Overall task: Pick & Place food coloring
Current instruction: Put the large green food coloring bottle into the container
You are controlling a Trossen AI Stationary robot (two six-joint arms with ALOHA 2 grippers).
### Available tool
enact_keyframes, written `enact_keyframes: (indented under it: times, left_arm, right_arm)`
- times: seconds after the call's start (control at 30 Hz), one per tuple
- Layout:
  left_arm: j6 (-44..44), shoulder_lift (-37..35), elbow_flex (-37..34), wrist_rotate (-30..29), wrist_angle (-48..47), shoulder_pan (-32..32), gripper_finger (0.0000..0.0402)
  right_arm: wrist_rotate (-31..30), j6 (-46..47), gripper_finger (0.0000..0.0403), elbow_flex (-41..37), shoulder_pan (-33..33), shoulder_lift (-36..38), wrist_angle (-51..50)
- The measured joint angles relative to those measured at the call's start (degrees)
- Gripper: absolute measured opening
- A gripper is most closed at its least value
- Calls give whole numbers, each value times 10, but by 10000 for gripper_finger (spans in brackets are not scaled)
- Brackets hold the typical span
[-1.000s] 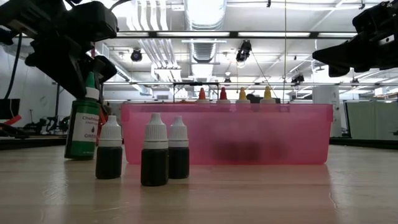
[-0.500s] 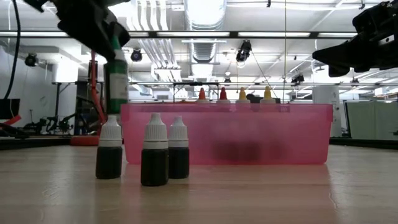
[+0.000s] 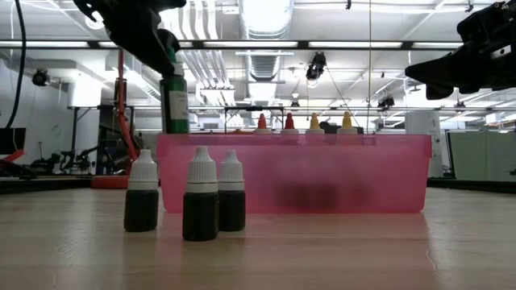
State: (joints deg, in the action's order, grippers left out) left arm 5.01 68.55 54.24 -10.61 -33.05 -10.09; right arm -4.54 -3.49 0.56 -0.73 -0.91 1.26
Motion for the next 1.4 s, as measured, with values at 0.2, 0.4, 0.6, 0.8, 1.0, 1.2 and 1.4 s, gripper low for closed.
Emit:
enact_keyframes:
  times: [0.2, 0.4, 0.6, 0.8, 1.0, 1.2, 1.4]
  left_arm:
    - [-24, 24, 0, 10, 28, 27, 96]
    - [-49, 60, 18, 21, 49, 55, 96]
    - [-86, 96, 40, 32, 53, 79, 96]
    - [-108, 140, 56, 57, 72, 89, 96]
    - [-112, 185, 62, 69, 98, 98, 96]
    - [-119, 206, 63, 70, 111, 103, 96]
    - [-119, 218, 62, 71, 120, 106, 97]
  right_arm:
    - [0, 0, 9, 0, 0, 0, 0]
    - [0, 0, 9, 0, 0, 0, 0]
    - [0, 0, 9, 0, 0, 0, 0]
    - [0, 0, 9, 0, 0, 0, 0]
    - [0, 0, 9, 0, 0, 0, 0]
    - [0, 0, 9, 0, 0, 0, 0]
    - [0, 0, 8, 0, 0, 0, 0]
